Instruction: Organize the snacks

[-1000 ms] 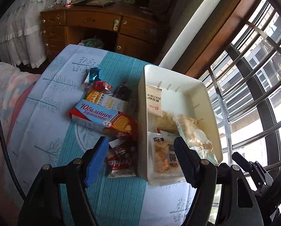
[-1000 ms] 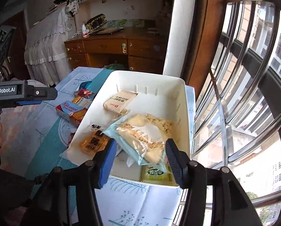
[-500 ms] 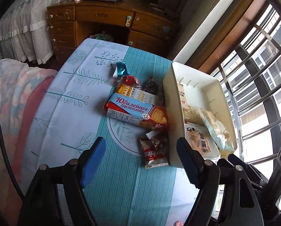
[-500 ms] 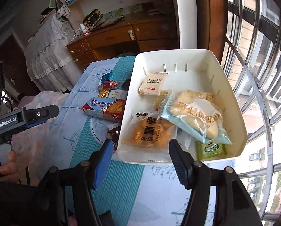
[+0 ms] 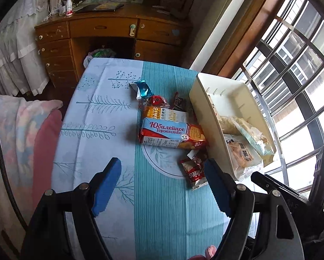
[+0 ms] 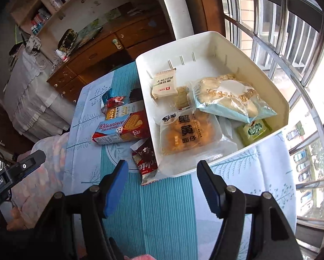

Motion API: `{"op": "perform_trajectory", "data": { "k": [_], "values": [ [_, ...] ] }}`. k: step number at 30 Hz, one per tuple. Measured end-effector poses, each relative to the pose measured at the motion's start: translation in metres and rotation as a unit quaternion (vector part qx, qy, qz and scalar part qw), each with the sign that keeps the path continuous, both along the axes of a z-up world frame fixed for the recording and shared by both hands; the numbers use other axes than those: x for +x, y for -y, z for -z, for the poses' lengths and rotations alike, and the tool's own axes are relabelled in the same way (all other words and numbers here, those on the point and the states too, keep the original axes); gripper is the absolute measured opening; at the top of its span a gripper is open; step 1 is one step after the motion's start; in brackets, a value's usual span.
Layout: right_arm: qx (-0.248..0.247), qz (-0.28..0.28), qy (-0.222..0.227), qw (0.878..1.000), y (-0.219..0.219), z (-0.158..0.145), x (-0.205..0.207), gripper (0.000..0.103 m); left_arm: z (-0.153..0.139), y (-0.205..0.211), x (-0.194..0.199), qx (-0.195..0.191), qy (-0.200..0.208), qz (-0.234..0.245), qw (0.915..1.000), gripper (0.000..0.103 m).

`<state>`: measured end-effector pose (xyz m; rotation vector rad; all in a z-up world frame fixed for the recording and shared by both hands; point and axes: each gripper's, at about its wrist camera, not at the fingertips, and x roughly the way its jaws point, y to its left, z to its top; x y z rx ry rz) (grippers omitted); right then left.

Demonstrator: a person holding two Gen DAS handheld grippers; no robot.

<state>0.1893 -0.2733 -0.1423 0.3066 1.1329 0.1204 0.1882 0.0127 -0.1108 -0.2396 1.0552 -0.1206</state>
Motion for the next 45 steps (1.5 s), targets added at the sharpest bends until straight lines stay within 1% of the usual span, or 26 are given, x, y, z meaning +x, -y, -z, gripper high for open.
{"op": "perform_trajectory", "data": {
  "k": [4, 8, 11, 14, 17, 20, 22, 25, 30, 32, 33, 35, 38, 40, 43, 45],
  "values": [
    [0.011, 0.025, -0.016, 0.999, -0.012, 0.006, -0.007, 0.066, -0.002, -0.006, 0.002, 0.012, 0.006, 0.036, 0.9993, 0.078],
    [0.022, 0.056, -0.031, 0.998, -0.025, 0.016, -0.014, 0.066, 0.003, -0.015, 0.006, 0.029, 0.006, 0.076, 0.9967, 0.078],
    [0.028, 0.075, -0.040, 0.996, -0.036, 0.024, -0.019, 0.066, 0.007, -0.021, 0.008, 0.039, 0.008, 0.106, 0.9935, 0.078],
    [0.032, 0.094, -0.054, 0.994, -0.047, 0.033, -0.026, 0.066, 0.012, -0.026, 0.012, 0.048, 0.009, 0.142, 0.9887, 0.078],
    [0.036, 0.108, -0.072, 0.991, -0.060, 0.044, -0.034, 0.066, 0.017, -0.026, 0.019, 0.060, 0.008, 0.181, 0.9817, 0.078],
    [0.037, 0.122, -0.090, 0.988, -0.071, 0.052, -0.040, 0.066, 0.018, -0.023, 0.025, 0.077, 0.017, 0.214, 0.9737, 0.078],
    [0.041, 0.131, -0.098, 0.986, -0.077, 0.056, -0.042, 0.066, 0.017, -0.022, 0.029, 0.079, 0.020, 0.236, 0.9683, 0.078],
    [0.051, 0.147, -0.101, 0.983, -0.080, 0.058, -0.042, 0.066, 0.016, -0.018, 0.039, 0.079, 0.015, 0.263, 0.9614, 0.080],
    [0.067, 0.168, -0.094, 0.979, -0.085, 0.062, -0.037, 0.066, 0.018, -0.003, 0.055, 0.099, 0.010, 0.302, 0.9481, 0.082],
    [0.074, 0.177, -0.090, 0.977, -0.086, 0.065, -0.034, 0.068, 0.020, 0.004, 0.062, 0.106, 0.005, 0.315, 0.9431, 0.084],
    [0.075, 0.182, -0.088, 0.976, -0.086, 0.066, -0.032, 0.076, 0.022, 0.008, 0.066, 0.110, 0.002, 0.322, 0.9404, 0.086],
    [0.080, 0.195, -0.080, 0.974, -0.085, 0.070, -0.029, 0.083, 0.027, 0.015, 0.073, 0.119, -0.004, 0.331, 0.9360, 0.089],
    [0.081, 0.206, -0.070, 0.973, -0.085, 0.076, -0.022, 0.083, 0.040, 0.026, 0.086, 0.140, -0.027, 0.340, 0.9295, 0.091],
    [0.076, 0.215, -0.072, 0.971, -0.084, 0.082, -0.017, 0.083, 0.050, 0.033, 0.094, 0.145, -0.042, 0.347, 0.9256, 0.091],
    [0.082, 0.224, -0.078, 0.968, -0.081, 0.093, -0.010, 0.084, 0.066, 0.044, 0.104, 0.155, -0.058, 0.359, 0.9186, 0.091],
    [0.077, 0.231, -0.078, 0.967, -0.079, 0.099, -0.007, 0.084, 0.076, 0.052, 0.110, 0.158, -0.069, 0.363, 0.9155, 0.091]
  ]
}}
